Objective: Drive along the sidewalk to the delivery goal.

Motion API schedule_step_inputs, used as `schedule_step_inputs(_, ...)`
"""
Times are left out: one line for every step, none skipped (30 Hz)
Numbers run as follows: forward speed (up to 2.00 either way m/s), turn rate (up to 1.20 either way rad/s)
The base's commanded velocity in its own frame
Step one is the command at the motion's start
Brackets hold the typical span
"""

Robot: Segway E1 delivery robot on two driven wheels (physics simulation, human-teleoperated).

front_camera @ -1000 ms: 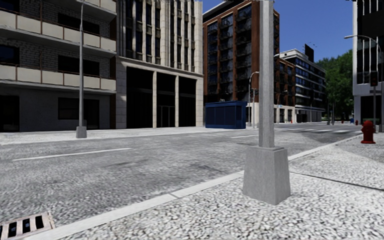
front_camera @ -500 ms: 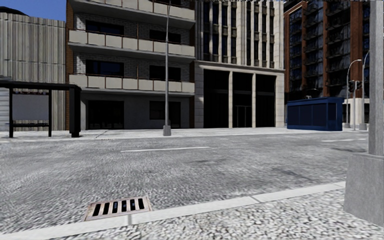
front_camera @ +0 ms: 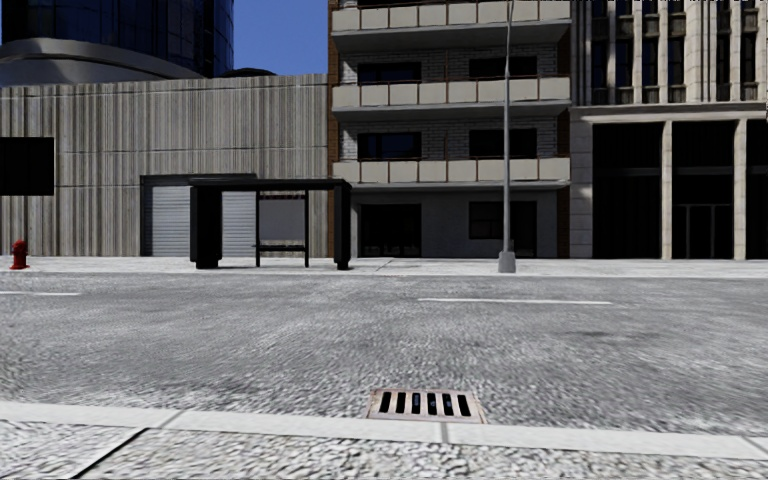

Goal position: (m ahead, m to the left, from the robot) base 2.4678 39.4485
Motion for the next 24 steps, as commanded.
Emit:
schedule_step_inputs(0.0, 0.95)
schedule_step_inputs(0.0, 0.95)
schedule_step_inputs(0.0, 0.95)
schedule_step_inputs(0.0, 0.95)
schedule_step_inputs(0.0, 0.95)
schedule_step_inputs(0.0, 0.95)
schedule_step_inputs(0.0, 0.95)
schedule_step_inputs(0.0, 0.95)
schedule_step_inputs(0.0, 0.95)
schedule_step_inputs(0.0, 0.95)
schedule_step_inputs(0.0, 0.95)
schedule_step_inputs(0.0, 0.95)
schedule_step_inputs(0.0, 0.95)
schedule_step_inputs(0.0, 0.95)
schedule_step_inputs(0.0, 0.95)
schedule_step_inputs(0.0, 0.95)
schedule_step_inputs(0.0, 0.95)
schedule_step_inputs(0.0, 0.95)
schedule_step_inputs(0.0, 0.95)
schedule_step_inputs(0.0, 0.95)
schedule_step_inputs(0.0, 0.95)
schedule_step_inputs(0.0, 0.95)
schedule_step_inputs(0.0, 0.95)
schedule_step_inputs(0.1, 0.95)
